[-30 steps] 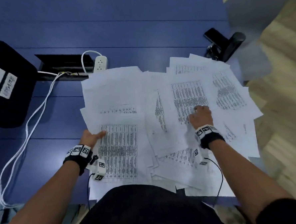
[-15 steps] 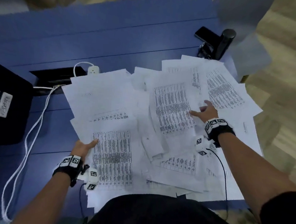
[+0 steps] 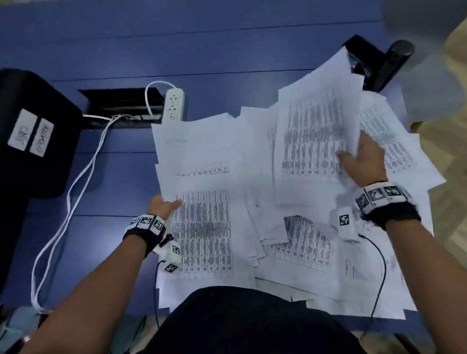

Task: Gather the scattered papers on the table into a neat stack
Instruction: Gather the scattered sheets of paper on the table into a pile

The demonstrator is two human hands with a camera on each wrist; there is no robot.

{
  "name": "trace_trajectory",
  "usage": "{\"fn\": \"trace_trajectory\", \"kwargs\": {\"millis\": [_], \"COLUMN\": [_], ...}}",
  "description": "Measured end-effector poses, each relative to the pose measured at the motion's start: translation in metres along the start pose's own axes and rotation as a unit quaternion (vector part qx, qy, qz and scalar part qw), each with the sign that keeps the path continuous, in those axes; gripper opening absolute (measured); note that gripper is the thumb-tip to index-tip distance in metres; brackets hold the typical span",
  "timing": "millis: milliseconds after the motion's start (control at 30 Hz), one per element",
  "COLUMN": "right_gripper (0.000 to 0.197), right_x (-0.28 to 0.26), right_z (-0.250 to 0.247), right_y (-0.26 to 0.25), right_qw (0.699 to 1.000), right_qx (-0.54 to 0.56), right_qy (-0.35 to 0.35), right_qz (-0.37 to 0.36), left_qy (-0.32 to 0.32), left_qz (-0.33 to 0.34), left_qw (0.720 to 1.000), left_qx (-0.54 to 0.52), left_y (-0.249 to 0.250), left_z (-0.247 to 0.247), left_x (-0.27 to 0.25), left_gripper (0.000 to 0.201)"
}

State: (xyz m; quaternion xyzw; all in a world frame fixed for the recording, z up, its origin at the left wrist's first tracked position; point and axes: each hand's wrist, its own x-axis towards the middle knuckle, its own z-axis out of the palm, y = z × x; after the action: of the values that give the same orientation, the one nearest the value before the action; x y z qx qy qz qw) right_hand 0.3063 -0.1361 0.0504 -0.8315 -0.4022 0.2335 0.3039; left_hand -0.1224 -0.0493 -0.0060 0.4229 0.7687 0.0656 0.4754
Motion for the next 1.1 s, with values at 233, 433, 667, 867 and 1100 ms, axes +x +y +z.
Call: {"fn": "trace_trajectory", "kwargs": {"millis": [233, 433, 667, 867, 1100], "right_gripper": [0.057, 0.096, 0.073, 0.081, 0.055], "right_x": [-0.009, -0.029, -0.09, -0.105, -0.018], "right_z": [-0.017, 0.072, 0.151, 0.174, 0.073], "right_y": [-0.057, -0.045, -0.043, -0.041, 0.038], "right_qw": [0.982, 0.98, 0.973, 0.924, 0.986], "right_qx": [0.178, 0.168, 0.026, -0.035, -0.091], "right_qy": [0.006, -0.083, -0.209, -0.38, -0.117], "right_qz": [-0.058, 0.065, 0.093, 0.018, 0.08], "left_qy": [-0.017, -0.033, -0.03, -0.045, -0.021], "left_qz": [-0.002, 0.003, 0.008, 0.037, 0.012], "left_qw": [0.999, 0.999, 0.996, 0.993, 0.999], "left_qx": [-0.038, -0.022, -0.088, -0.107, 0.045], "left_y": [-0.005, 0.002, 0.004, -0.002, -0.006], "left_z": [-0.004, -0.007, -0.002, 0.006, 0.009], "left_x": [0.003, -0.009, -0.011, -0.005, 0.014], "left_gripper": [0.048, 0.044, 0.062, 0.087, 0.058]}}
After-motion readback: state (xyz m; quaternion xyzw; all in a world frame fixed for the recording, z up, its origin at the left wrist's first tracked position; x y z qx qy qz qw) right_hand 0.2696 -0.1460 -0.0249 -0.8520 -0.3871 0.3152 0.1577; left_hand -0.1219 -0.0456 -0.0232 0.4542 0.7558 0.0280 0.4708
